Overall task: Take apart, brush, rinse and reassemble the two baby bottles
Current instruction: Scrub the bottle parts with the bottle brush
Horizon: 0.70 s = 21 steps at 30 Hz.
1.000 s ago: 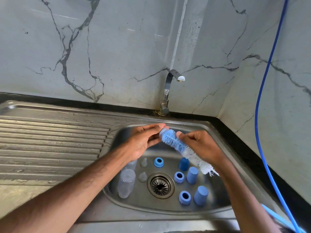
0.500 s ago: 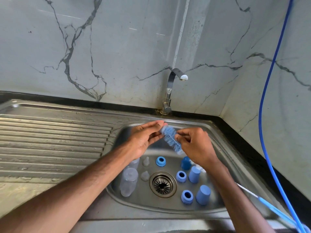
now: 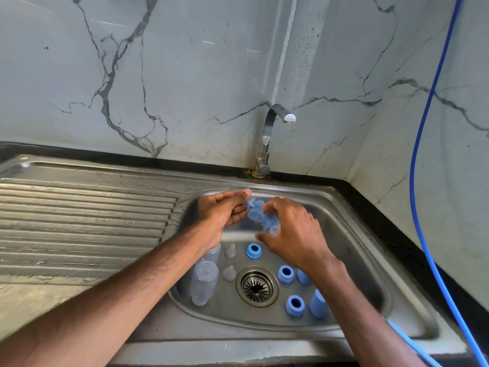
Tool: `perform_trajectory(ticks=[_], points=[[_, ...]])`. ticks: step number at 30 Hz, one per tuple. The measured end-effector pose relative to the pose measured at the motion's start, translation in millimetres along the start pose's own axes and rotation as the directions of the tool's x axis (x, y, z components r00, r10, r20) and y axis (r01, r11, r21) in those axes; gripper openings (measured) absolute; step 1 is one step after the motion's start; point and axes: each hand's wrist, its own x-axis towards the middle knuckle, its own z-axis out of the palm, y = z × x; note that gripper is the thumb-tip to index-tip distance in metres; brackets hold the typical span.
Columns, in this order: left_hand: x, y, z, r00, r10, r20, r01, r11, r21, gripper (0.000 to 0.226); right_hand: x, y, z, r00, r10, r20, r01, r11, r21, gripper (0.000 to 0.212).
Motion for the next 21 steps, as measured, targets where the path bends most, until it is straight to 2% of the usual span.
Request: perform_trajectory(ticks=[3,6,8,9,11,13,15,16,17,18,19,20,21], points=[[-2,-1,3,0.999,0.004,0.047,-0.004,1.000,-0.003,0.027,3,-1,-3,0.996,0.064,-0.064,-0.063,0.998,0.010,0.030],[-3,0,6,0.986,0.037,0.163,-0.041,0.999,0.018,0.026,7,9,-8,0.986,0.136,-0.097,-0.135,0.991,0.018,0.015],[-3,2,6,0.960,0.066,0.271,-0.073,0.997,0.016,0.026,9,18,-9,0.981,0.188,-0.056,-0.179,0.975,0.128,0.006],[-2,3,5,0.944,0.072,0.322,-0.080,0.997,0.011,0.028,11,23,-9,0.978,0.208,-0.001,-0.201,0.950,0.240,0.007],[0,5,3,0.905,0.059,0.422,-0.065,0.998,-0.002,0.034,12,30,-13,0.962,0.204,0.183,-0.272,0.801,0.533,0.015],[2,8,-1,0.857,0.019,0.515,-0.014,1.000,-0.015,0.040,11,39,-21,0.927,0.098,0.361,-0.352,0.557,0.752,0.019],[3,11,-4,0.806,-0.024,0.592,0.048,0.999,-0.025,0.041,8,46,-30,0.888,-0.016,0.460,-0.426,0.348,0.835,0.024],[4,11,-4,0.793,-0.039,0.608,0.065,0.998,-0.022,0.039,8,49,-32,0.876,-0.042,0.481,-0.443,0.326,0.835,0.025],[4,11,-4,0.798,-0.051,0.601,0.071,0.997,-0.009,0.037,8,49,-31,0.880,-0.030,0.474,-0.426,0.393,0.815,0.026],[3,8,-3,0.822,-0.066,0.565,0.072,0.997,0.012,0.034,8,47,-29,0.903,0.021,0.430,-0.365,0.566,0.739,0.026],[3,5,-2,0.862,-0.083,0.501,0.076,0.996,0.034,0.030,9,45,-25,0.941,0.080,0.329,-0.264,0.780,0.567,0.026],[1,2,-1,0.904,-0.103,0.415,0.090,0.995,0.052,0.026,9,42,-22,0.977,0.106,0.187,-0.164,0.929,0.332,0.028],[0,-1,-1,0.939,-0.123,0.322,0.111,0.992,0.055,0.023,9,37,-18,0.993,0.100,0.066,-0.110,0.980,0.164,0.036]])
